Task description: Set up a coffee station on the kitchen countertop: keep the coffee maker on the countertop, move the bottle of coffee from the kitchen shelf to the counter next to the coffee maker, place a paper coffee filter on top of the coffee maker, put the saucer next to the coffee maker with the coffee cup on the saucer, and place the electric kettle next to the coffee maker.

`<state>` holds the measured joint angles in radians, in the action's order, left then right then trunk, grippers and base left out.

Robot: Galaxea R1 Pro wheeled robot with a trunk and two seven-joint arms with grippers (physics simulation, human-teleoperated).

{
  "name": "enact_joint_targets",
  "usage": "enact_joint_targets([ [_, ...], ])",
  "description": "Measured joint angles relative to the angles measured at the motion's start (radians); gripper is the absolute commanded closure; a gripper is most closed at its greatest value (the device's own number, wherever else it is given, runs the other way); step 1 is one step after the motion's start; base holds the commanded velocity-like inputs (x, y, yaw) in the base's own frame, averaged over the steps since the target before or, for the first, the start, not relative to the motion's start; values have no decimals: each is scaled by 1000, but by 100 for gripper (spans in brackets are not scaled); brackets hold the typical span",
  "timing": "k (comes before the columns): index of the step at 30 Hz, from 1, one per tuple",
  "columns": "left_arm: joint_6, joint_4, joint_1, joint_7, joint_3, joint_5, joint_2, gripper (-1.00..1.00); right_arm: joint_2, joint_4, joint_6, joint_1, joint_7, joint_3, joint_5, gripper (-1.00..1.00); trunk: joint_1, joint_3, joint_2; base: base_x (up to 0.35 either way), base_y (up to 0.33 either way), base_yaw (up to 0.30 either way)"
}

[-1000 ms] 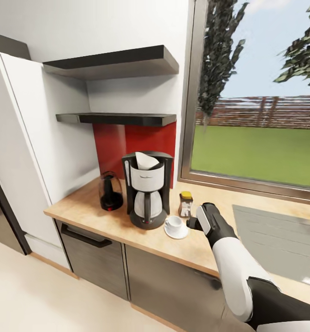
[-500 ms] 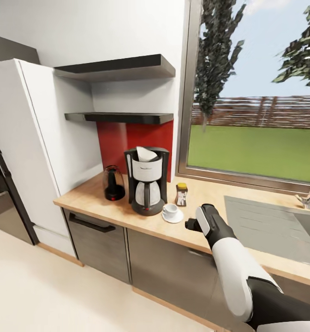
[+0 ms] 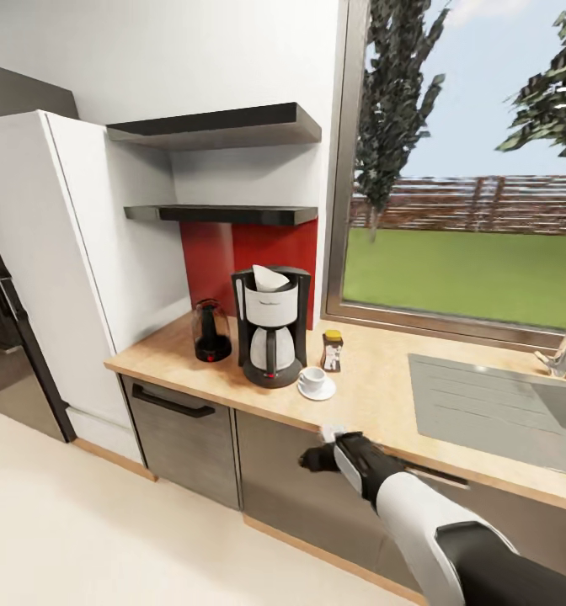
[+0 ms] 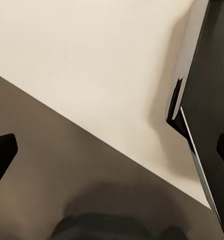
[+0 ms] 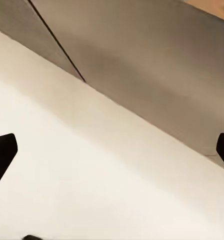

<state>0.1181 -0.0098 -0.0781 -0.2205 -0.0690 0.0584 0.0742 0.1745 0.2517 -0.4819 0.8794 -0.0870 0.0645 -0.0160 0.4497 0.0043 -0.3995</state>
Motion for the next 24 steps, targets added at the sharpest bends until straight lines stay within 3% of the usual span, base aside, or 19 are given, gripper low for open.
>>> enact_joint_targets([
  [2, 2, -11, 1, 0, 0, 0, -5, -100, 0, -161, 189, -8, -4, 14, -17, -100, 0, 0, 0, 0, 0, 0],
  [4, 3, -39, 1, 0, 0, 1, -9, -100, 0, -202, 300, -60, -2, 18, -48, -100, 0, 0, 0, 0, 0, 0],
  [5, 3, -70, 1, -1, 0, 2, -13, -100, 0, -217, 368, -130, 0, 20, -108, -100, 0, 0, 0, 0, 0, 0],
  [6, 3, -84, 1, 0, -1, 2, -18, -100, 0, -221, 388, -202, 1, 21, -150, -100, 0, 0, 0, 0, 0, 0],
  [9, 2, -116, 1, 1, 0, 2, -37, -100, 0, -226, 411, -260, 9, 21, -249, -100, 0, 0, 0, 0, 0, 0],
  [13, 2, -145, 1, 1, 0, 1, -57, -100, 0, -227, 423, -382, 78, 18, -303, -100, 0, 0, 0, 0, 0, 0],
  [16, 3, -150, 2, 1, 0, 1, -61, -100, 0, -226, 424, -460, 146, 14, -304, -100, 0, 0, 0, 0, 0, 0],
  [19, 3, -153, 2, 1, 0, 1, -63, -100, 0, -225, 425, -529, 188, 11, -279, -100, 0, 0, 0, 0, 0, 0],
  [21, 7, -154, 2, 1, 0, 1, -63, -100, 0, -224, 425, -581, 200, 9, -228, -100, 0, 0, 0, 0, 0, 0],
  [24, 43, -153, 2, 1, -1, 2, -64, -100, 0, -225, 424, -622, 206, 9, -117, -100, 0, 0, 0, 0, 0, 0],
])
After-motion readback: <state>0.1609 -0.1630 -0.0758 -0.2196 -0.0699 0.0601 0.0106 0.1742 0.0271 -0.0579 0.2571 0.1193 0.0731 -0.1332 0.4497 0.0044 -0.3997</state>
